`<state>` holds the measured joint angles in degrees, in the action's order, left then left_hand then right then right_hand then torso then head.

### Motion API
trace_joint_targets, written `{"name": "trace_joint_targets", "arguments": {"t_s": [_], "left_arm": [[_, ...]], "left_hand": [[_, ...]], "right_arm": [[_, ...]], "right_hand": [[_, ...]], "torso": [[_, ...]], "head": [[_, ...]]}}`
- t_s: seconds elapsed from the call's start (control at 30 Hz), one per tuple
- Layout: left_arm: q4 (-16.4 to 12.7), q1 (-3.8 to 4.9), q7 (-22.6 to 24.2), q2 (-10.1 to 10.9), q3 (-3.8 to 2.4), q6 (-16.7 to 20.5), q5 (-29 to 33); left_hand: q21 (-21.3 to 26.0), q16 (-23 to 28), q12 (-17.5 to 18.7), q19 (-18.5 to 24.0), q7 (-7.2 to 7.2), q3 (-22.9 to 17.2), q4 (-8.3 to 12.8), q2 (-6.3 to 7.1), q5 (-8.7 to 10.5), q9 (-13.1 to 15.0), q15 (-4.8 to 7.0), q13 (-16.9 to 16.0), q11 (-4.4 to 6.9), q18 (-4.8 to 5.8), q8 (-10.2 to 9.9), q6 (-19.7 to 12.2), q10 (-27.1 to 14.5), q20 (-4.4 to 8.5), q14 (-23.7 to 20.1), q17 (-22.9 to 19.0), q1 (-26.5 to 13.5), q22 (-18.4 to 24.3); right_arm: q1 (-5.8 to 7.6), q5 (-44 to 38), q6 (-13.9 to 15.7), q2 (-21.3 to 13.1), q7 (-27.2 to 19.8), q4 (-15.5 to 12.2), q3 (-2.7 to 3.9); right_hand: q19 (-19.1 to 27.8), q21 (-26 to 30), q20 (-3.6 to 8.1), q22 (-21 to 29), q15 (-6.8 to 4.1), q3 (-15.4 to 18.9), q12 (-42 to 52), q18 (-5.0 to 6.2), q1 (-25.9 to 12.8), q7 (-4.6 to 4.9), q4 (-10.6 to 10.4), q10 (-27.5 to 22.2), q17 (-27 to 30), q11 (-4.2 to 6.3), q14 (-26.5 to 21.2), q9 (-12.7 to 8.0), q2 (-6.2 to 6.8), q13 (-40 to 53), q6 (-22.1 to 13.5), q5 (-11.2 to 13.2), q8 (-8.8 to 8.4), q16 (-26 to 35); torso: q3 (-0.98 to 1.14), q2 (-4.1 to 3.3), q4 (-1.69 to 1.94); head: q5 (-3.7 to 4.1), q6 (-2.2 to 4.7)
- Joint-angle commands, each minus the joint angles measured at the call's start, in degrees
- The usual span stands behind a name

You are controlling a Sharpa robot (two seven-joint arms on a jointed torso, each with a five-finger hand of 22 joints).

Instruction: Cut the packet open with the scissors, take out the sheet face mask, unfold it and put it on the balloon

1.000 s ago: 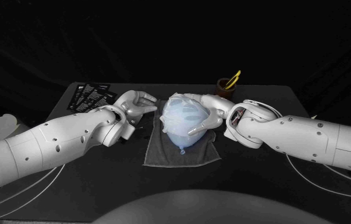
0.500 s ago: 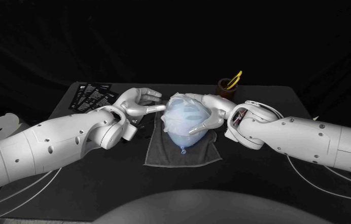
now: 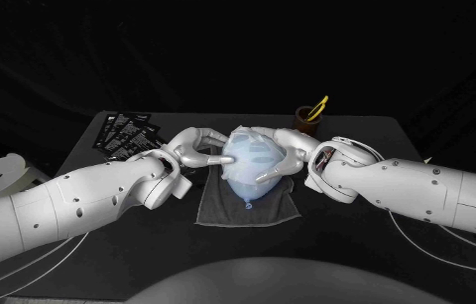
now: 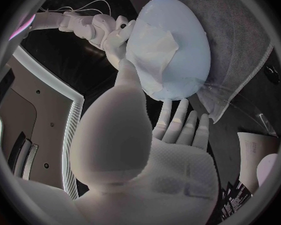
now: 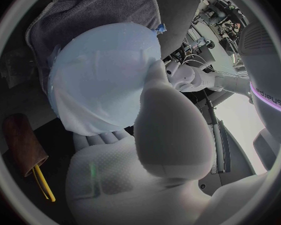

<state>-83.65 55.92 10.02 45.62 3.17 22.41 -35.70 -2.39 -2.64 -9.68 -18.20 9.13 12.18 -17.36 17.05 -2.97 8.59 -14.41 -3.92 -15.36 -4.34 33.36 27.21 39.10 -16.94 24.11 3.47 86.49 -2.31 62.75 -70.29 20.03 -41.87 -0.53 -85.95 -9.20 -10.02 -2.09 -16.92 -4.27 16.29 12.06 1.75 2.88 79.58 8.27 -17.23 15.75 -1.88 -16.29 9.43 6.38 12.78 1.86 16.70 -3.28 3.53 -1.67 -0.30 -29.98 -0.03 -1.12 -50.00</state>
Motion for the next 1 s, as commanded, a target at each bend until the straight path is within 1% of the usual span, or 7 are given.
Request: {"name": "trace_joint_targets", "arguments": {"t_s": [0.03, 0.1, 0.13, 0.3, 0.63, 0.83, 1.0], "left_arm": [[0.7, -0.24, -4.2, -0.7, -0.04, 2.3, -3.6], [1.1, -0.35, -5.4, -1.0, -0.04, 3.1, -4.2], [1.3, -0.39, -5.9, -1.2, -0.04, 3.4, -4.4], [2.0, -0.53, -8.4, -1.5, -0.04, 4.6, -5.9], [2.0, -0.62, -10.0, -0.6, -0.05, 5.9, -6.9], [1.8, -0.69, -9.7, 0.4, -0.06, 5.7, -5.2], [1.3, -0.74, -7.9, 1.3, -0.07, 4.9, -3.4]], "left_hand": [[-0.1, -0.5, -0.5, -0.6, 8.02, -0.9, 0.1, -0.34, -0.11, 0.2, -0.01, -0.1, 0.15, 0.76, 0.6, -0.5, 0.1, 0.05, 0.8, 0.2, 1.6, -0.1], [-0.1, -0.6, -0.7, -0.8, 8.01, -1.4, 0.1, -0.56, -0.08, 0.3, 0.0, -0.1, 0.16, 0.72, 0.9, -0.6, 0.2, 0.07, 1.1, 0.3, 2.3, -0.1], [-0.3, -0.8, -1.0, -1.5, 8.01, -2.8, 0.1, -1.37, -0.04, 0.5, 0.04, -0.1, 0.19, 0.58, 1.3, -0.6, 0.3, 0.1, 1.7, 0.4, 3.0, -0.2], [-0.3, -1.2, -2.1, -2.2, 8.02, -12.8, 0.3, -3.68, 0.12, 1.0, 0.11, -0.1, 0.25, 0.44, 3.1, -1.1, 0.3, 0.14, 2.5, 0.7, 6.4, -0.2], [-0.3, -2.4, -4.0, -3.2, 7.94, -22.3, 1.1, -7.95, 0.25, 1.6, 0.41, -0.1, 0.47, -0.69, 5.5, -1.0, 1.0, 0.21, 5.7, 1.6, 10.5, -0.3], [-0.3, -2.5, -4.2, -3.3, 7.92, -23.3, 1.3, -8.57, 0.26, 1.6, 0.47, -0.1, 0.51, -0.86, 5.8, -1.0, 1.1, 0.2, 5.8, 1.7, 10.8, -0.3], [-0.2, -2.5, -4.2, -3.0, 7.93, -23.1, 1.2, -7.63, 0.27, 1.5, 0.43, 0.0, 0.47, -0.94, 5.9, -1.2, 0.9, 0.2, 5.5, 1.7, 10.0, -0.2]], "right_arm": [[-0.59, 0.0, -3.0, 0.1, 0.7, -0.1, -0.47], [-0.59, 0.0, -3.0, 0.0, 0.7, -0.1, -0.47], [-0.59, 0.0, -3.0, 0.0, 0.7, -0.1, -0.47], [-0.64, 0.0, -3.1, 0.0, 0.7, -0.2, -0.47], [-0.87, 0.0, -3.1, -0.1, 0.7, -0.2, -0.47], [-0.99, 0.0, -3.1, -0.2, 0.7, -0.2, -0.47], [-1.05, 0.0, -3.1, -0.3, 0.7, -0.2, -0.47]], "right_hand": [[-0.4, -0.3, 0.05, -0.1, 0.02, -0.4, 0.2, 1.18, 0.0, 8.99, 0.0, 0.5, -0.1, 0.11, 0.2, 0.1, -0.48, 0.1, 0.3, 0.2, 0.28, 0.1], [-0.4, -0.3, 0.05, -0.1, 0.02, -0.4, 0.2, 1.18, 0.0, 8.99, 0.0, 0.5, -0.1, 0.11, 0.2, 0.1, -0.48, 0.1, 0.3, 0.2, 0.28, 0.1], [-0.4, -0.3, 0.05, -0.1, 0.02, -0.4, 0.2, 1.18, 0.0, 8.99, 0.0, 0.5, -0.1, 0.11, 0.2, 0.1, -0.48, 0.1, 0.3, 0.2, 0.28, 0.1], [-0.4, -0.3, 0.05, -0.1, 0.02, -0.4, 0.2, 1.18, 0.0, 8.99, 0.0, 0.5, -0.1, 0.11, 0.2, 0.1, -0.48, 0.1, 0.3, 0.2, 0.28, 0.1], [-0.4, -0.3, 0.05, -0.1, 0.03, -0.4, 0.2, 1.17, 0.0, 8.99, 0.0, 0.6, -0.1, 0.09, 0.2, 0.2, -0.46, 0.1, 0.5, 0.2, 0.32, 0.1], [-0.3, -0.3, 0.05, -0.1, 0.03, -0.4, 0.2, 1.17, 0.0, 9.0, 0.0, 0.6, -0.1, 0.09, 0.2, 0.2, -0.45, 0.1, 0.6, 0.2, 0.36, 0.1], [-0.3, -0.3, 0.05, -0.1, 0.03, -0.4, 0.2, 1.17, 0.0, 9.0, 0.0, 0.6, -0.1, 0.09, 0.2, 0.2, -0.45, 0.1, 0.6, 0.2, 0.36, 0.1]], "torso": [[0.03, 0.03, -0.01], [0.03, 0.04, 0.01], [0.04, 0.04, 0.01], [0.05, 0.04, 0.01], [-0.04, 0.04, 0.06], [-0.08, 0.01, 0.07], [-0.08, 0.01, 0.08]], "head": [[0.02, 0.0], [-0.01, 0.0], [-0.02, 0.0], [0.02, 0.0], [0.16, 0.0], [0.31, 0.0], [0.35, 0.0]]}}
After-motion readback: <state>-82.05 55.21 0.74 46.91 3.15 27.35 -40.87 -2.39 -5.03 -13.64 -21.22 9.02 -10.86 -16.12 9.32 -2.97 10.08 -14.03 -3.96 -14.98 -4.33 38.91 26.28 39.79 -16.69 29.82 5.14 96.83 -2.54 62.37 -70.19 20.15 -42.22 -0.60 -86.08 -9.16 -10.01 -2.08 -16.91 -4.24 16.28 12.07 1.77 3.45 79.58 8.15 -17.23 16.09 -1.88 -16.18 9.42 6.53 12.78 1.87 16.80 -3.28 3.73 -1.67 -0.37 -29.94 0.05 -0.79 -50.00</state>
